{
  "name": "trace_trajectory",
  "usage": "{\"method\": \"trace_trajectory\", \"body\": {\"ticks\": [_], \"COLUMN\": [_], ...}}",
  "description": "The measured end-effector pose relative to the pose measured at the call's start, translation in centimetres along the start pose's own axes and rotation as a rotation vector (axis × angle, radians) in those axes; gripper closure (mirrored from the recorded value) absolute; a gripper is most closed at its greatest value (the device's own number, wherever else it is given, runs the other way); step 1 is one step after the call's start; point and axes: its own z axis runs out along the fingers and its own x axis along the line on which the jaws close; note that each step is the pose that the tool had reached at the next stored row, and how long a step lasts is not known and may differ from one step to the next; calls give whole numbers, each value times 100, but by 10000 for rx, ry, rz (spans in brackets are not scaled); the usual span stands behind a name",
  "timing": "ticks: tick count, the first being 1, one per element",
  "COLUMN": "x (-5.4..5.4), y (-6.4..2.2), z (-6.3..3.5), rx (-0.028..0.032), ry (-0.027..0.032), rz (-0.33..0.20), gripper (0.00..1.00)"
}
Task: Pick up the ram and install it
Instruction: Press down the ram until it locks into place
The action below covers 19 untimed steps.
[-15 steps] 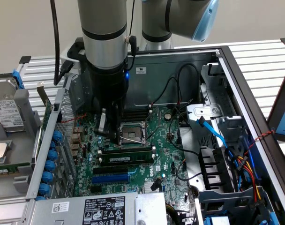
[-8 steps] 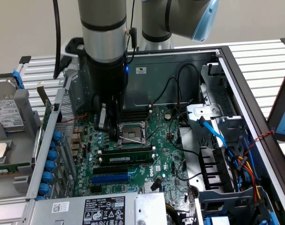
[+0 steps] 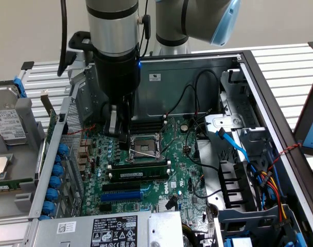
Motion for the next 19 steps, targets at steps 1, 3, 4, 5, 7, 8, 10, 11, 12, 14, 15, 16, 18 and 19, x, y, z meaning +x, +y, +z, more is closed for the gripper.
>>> {"method": "trace_trajectory", "body": {"ticks": [1,3,4,5,7,8,10,11,12,14,15,16,18,19], "x": [-1,0,0,-2,-4,-2,-3,-3,-3,-3,-3,-3,-3,-2], "y": [-8,-19,-23,-33,-48,-48,-48,-49,-49,-49,-49,-49,-49,-49], "z": [-2,-1,-2,-3,-6,-6,-7,-7,-6,-6,-6,-6,-6,-6], "rx": [-7,-24,-28,-39,-51,-53,-56,-57,-59,-61,-63,-64,-65,-63], "ry": [42,101,109,114,120,118,108,102,96,84,79,73,67,74], "rz": [-33,-131,-214,-273,-333,-279,-17,139,299,588,737,890,1159,1281], "gripper": [89,89,89,89,89,89,89,89,89,89,89,89,89,89]}}
